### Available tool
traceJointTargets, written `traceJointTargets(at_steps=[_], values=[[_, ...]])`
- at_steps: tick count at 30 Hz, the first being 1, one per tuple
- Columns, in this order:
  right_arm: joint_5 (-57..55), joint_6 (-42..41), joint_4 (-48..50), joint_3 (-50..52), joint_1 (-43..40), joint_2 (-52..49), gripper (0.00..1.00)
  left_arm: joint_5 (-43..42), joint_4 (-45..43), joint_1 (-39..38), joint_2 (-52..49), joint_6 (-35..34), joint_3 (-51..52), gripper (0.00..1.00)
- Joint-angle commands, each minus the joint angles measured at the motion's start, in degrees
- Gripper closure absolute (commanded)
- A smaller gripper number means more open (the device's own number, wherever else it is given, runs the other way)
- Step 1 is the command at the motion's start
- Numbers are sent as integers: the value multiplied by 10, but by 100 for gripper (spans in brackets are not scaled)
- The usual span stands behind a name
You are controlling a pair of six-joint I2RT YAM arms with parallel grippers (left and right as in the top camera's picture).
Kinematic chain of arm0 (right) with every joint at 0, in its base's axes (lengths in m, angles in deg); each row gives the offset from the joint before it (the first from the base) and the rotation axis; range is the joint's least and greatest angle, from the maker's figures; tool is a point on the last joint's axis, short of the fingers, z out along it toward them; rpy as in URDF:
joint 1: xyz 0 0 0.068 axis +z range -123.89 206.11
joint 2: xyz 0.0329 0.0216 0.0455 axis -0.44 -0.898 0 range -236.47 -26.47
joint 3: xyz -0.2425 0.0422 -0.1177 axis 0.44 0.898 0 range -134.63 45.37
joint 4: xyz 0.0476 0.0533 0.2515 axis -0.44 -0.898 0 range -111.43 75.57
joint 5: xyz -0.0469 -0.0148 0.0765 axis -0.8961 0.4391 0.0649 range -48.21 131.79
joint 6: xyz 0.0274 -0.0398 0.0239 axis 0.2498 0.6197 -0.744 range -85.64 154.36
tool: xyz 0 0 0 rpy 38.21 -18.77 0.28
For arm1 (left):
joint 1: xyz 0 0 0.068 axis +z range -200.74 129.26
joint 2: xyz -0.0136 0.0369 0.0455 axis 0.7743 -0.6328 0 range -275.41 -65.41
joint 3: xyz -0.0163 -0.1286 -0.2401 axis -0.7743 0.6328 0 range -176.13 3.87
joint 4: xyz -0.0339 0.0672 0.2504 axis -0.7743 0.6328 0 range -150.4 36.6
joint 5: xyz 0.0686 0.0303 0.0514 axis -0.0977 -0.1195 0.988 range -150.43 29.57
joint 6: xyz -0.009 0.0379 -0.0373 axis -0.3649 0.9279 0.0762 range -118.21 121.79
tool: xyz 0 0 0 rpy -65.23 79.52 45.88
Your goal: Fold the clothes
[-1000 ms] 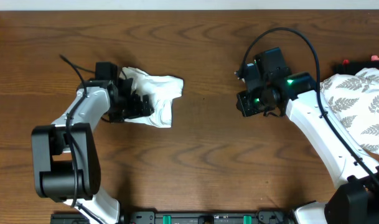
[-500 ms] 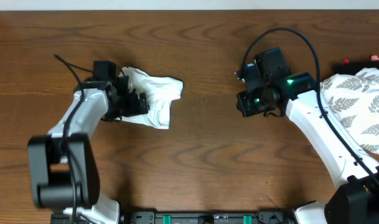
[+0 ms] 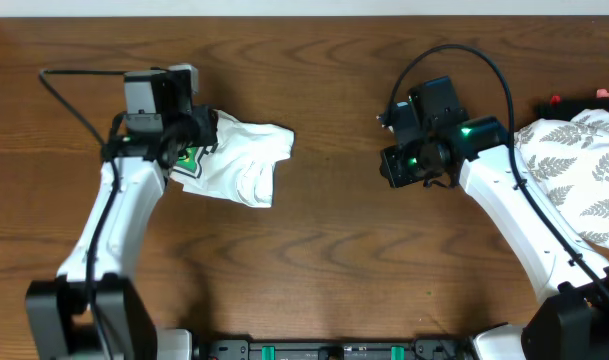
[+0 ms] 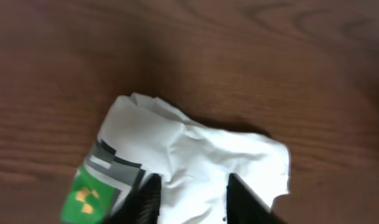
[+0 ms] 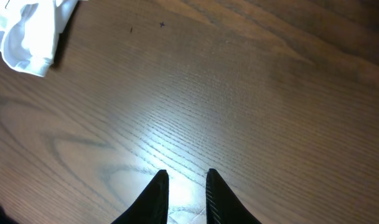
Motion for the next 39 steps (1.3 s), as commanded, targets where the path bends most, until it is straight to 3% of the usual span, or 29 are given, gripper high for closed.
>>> traceJointTargets(at_steps=[1,11,16,27,29,35,39], values=[[-1,-4,-2,3,2,10,81,0,0,-1,-49,3,-3,81],[-1,-7,-14,3,2,10,81,-11,-110,-1,-158,33,-3,81],[-1,-15,-23,3,2,10,81,42,-182,-1,-209,33,-3,81],[-1,-32,-26,3,2,10,81,48,-285,-1,-312,33,-3,81],[-1,-33,-26,3,2,10,81,48,-302,-1,-314,33,-3,76],[-1,-34,-26,3,2,10,81,48,-343,-1,-312,33,-3,51],[-1,-34,-26,3,2,10,81,26,-346,-1,-282,33,-3,45]])
